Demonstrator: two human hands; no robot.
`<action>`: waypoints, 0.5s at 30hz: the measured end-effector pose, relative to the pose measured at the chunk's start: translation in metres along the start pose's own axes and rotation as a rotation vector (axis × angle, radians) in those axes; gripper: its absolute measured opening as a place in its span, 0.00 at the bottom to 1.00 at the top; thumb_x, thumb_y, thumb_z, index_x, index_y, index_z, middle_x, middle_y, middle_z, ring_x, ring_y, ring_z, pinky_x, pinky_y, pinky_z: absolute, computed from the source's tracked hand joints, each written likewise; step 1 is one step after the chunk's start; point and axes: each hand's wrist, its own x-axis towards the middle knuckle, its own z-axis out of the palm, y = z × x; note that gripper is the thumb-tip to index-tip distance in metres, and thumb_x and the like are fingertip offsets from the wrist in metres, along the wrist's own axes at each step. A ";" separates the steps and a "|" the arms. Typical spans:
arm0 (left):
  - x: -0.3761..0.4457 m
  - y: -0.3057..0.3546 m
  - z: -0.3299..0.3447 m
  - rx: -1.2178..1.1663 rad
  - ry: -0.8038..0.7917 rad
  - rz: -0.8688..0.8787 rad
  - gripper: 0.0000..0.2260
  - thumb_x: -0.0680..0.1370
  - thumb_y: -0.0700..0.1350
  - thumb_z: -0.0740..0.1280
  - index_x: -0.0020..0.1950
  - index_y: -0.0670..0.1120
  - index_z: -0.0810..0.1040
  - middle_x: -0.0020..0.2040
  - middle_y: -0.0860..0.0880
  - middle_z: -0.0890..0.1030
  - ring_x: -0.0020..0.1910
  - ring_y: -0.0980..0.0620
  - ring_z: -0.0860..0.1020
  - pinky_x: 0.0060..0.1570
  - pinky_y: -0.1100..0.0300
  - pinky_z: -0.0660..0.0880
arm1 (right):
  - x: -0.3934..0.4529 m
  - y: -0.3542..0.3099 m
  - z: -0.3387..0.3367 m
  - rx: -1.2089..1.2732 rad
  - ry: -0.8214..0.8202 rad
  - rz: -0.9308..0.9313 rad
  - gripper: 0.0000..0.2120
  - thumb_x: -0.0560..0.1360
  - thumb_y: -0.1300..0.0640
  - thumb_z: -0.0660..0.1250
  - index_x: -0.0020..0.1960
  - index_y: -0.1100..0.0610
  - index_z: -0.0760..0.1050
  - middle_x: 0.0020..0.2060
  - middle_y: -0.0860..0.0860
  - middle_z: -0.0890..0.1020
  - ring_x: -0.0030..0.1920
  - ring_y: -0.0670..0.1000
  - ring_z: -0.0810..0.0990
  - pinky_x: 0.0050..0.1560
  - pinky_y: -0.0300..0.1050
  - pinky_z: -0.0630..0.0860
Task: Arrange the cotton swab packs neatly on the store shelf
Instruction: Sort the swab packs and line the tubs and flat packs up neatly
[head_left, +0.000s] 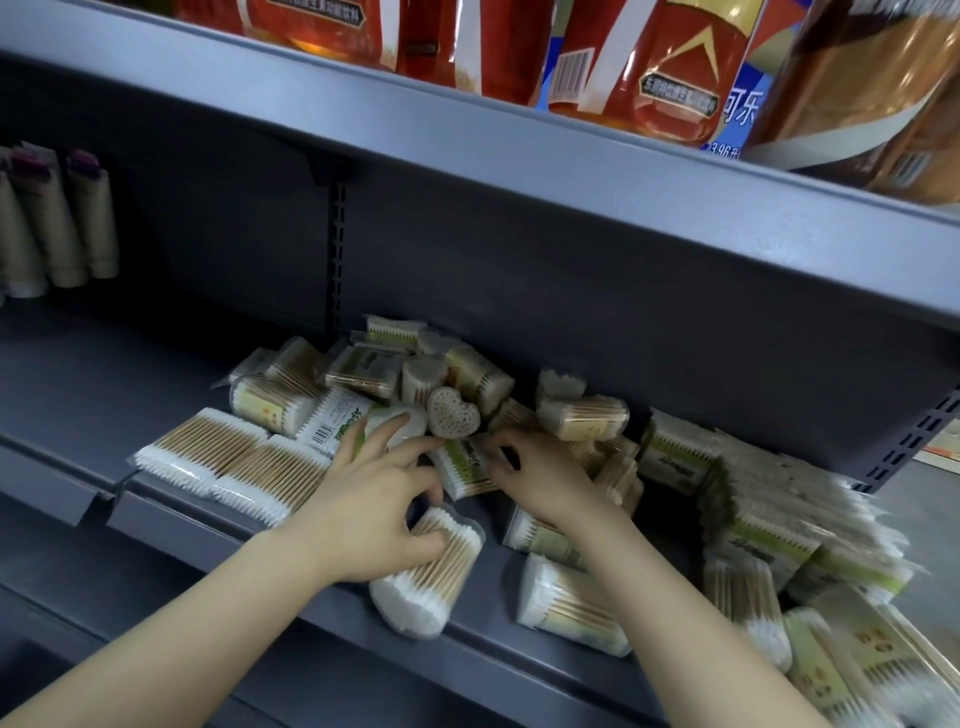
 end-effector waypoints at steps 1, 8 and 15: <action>0.000 -0.001 0.000 -0.006 -0.002 0.003 0.28 0.58 0.66 0.46 0.48 0.58 0.74 0.74 0.60 0.56 0.74 0.53 0.41 0.71 0.49 0.34 | 0.000 -0.002 0.001 0.000 -0.022 0.021 0.13 0.76 0.52 0.62 0.55 0.59 0.76 0.51 0.54 0.80 0.52 0.54 0.76 0.48 0.45 0.71; -0.002 -0.010 -0.001 -0.007 -0.040 0.042 0.29 0.61 0.68 0.46 0.51 0.59 0.76 0.74 0.62 0.54 0.74 0.54 0.39 0.71 0.49 0.35 | 0.008 -0.008 0.007 -0.024 -0.108 0.131 0.21 0.71 0.42 0.67 0.54 0.57 0.75 0.51 0.53 0.79 0.50 0.53 0.77 0.50 0.46 0.74; -0.004 -0.010 0.000 -0.027 -0.034 0.039 0.30 0.62 0.68 0.44 0.52 0.59 0.76 0.75 0.61 0.51 0.74 0.55 0.37 0.70 0.51 0.33 | 0.012 -0.015 0.008 -0.075 -0.166 0.172 0.24 0.69 0.41 0.69 0.59 0.53 0.71 0.56 0.53 0.76 0.57 0.54 0.75 0.45 0.41 0.66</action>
